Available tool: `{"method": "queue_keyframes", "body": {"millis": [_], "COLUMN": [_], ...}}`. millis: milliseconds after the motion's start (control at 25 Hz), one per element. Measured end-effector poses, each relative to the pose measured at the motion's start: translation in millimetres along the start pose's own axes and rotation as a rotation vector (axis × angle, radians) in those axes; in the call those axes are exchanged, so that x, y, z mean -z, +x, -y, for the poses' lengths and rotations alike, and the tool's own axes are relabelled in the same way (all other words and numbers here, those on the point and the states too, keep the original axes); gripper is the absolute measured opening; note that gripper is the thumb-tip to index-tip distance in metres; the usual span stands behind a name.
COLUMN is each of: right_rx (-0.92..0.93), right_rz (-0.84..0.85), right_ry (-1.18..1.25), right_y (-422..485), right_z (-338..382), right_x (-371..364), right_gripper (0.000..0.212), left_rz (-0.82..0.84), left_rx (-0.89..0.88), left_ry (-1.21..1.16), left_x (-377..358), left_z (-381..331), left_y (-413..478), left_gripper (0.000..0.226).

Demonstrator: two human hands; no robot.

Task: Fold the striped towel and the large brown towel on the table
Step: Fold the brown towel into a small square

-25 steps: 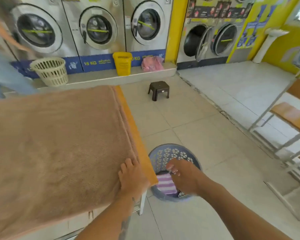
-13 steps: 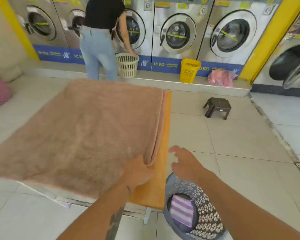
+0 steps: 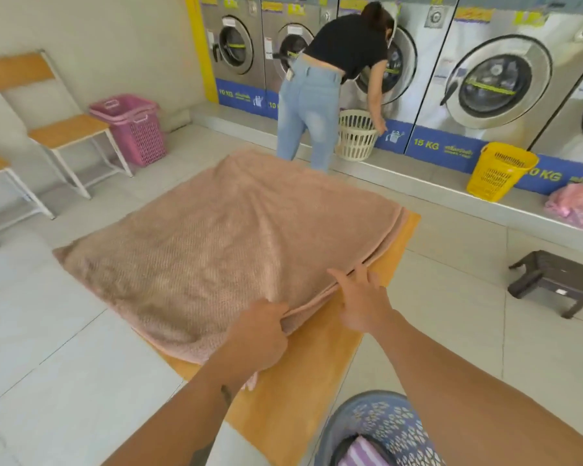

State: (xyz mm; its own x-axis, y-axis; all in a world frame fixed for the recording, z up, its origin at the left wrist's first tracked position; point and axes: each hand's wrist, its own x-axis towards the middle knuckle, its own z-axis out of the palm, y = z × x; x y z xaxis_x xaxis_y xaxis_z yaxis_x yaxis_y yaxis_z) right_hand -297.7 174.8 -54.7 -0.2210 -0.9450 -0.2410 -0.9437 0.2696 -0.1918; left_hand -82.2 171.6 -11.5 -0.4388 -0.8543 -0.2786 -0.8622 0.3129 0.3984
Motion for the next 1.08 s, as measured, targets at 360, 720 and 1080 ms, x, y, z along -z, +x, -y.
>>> {"method": "queue_keyframes", "body": {"millis": [360,720,1080], "right_rx": [-0.233,-0.249,0.024], "right_rz": [-0.088,-0.428,-0.142], "right_ry": [0.282,0.678,0.095], "right_y": [59,66,128], "right_z": [-11,41,24], "right_x": [11,54,42], "right_gripper": [0.021,0.020,0.027], "left_rz": [-0.001,-0.229,-0.276], "left_rx": [-0.024,-0.215,-0.010], "left_ry": [-0.161,-0.146,0.041], "left_x": [22,31,40], "left_z": [48,104,122], "left_y": [-8,19,55], "left_gripper": [0.025,0.060,0.063]}}
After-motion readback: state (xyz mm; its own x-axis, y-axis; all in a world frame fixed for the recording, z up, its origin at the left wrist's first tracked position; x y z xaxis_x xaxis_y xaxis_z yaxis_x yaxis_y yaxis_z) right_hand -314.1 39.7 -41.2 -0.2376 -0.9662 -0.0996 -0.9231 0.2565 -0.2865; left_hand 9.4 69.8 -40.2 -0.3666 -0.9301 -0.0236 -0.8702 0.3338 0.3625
